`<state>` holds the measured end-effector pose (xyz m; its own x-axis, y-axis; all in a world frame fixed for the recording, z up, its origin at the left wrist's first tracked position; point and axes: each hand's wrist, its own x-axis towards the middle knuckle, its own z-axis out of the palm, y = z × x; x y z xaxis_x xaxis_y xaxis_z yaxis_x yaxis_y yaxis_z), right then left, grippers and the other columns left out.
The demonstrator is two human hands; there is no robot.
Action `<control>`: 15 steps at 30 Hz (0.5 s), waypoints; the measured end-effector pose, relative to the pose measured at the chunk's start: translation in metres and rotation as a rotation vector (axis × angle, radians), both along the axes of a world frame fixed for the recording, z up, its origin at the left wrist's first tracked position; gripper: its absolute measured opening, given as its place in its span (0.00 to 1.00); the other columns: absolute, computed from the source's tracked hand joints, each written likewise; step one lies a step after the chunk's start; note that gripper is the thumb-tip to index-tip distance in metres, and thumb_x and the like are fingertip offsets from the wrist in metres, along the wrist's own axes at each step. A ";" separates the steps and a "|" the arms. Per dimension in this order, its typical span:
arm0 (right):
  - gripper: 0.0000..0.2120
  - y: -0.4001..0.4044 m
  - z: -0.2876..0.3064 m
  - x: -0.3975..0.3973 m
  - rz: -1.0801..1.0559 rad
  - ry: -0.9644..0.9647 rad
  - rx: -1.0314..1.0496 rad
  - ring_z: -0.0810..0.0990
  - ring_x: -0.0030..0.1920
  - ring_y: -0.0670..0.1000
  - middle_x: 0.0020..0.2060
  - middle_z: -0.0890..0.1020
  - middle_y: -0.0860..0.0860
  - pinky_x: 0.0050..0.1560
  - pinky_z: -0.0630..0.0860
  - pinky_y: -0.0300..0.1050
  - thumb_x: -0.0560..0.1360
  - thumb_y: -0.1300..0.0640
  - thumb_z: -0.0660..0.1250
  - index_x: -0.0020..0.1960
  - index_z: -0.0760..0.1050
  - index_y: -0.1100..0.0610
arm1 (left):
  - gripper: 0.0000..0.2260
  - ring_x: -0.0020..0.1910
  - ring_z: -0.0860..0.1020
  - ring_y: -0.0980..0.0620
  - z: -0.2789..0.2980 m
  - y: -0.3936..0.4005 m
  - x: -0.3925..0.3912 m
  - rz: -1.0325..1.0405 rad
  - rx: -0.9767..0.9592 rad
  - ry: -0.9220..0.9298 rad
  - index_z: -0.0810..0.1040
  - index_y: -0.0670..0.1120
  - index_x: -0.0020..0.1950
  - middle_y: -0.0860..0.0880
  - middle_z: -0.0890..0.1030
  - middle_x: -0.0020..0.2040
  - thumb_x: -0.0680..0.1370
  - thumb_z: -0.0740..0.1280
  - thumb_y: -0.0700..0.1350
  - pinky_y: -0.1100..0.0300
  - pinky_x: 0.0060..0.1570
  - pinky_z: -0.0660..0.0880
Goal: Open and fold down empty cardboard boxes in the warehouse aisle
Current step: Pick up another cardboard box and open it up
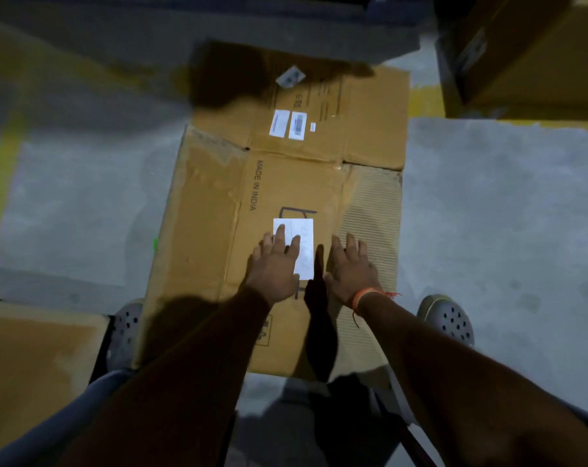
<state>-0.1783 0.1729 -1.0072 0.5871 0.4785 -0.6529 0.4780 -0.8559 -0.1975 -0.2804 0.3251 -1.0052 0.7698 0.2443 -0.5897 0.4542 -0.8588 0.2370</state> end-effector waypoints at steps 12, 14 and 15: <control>0.35 -0.005 -0.058 0.005 -0.203 -0.135 0.129 0.64 0.71 0.60 0.74 0.64 0.56 0.63 0.73 0.62 0.73 0.54 0.69 0.76 0.59 0.52 | 0.34 0.81 0.41 0.34 -0.074 0.045 0.014 0.067 0.206 0.064 0.41 0.48 0.84 0.40 0.38 0.83 0.84 0.58 0.50 0.36 0.78 0.43; 0.31 -0.012 -0.058 0.017 -0.332 -0.256 0.109 0.68 0.66 0.60 0.67 0.67 0.57 0.61 0.74 0.59 0.72 0.53 0.72 0.72 0.64 0.52 | 0.36 0.81 0.44 0.32 -0.072 0.068 0.003 0.237 0.317 0.041 0.46 0.49 0.84 0.37 0.41 0.82 0.81 0.62 0.49 0.34 0.77 0.44; 0.31 -0.014 -0.057 0.025 -0.406 -0.288 0.074 0.69 0.65 0.61 0.66 0.67 0.58 0.61 0.74 0.59 0.72 0.52 0.72 0.71 0.64 0.53 | 0.37 0.81 0.45 0.32 -0.068 0.080 -0.001 0.319 0.351 0.045 0.48 0.50 0.84 0.37 0.41 0.82 0.80 0.65 0.50 0.34 0.77 0.45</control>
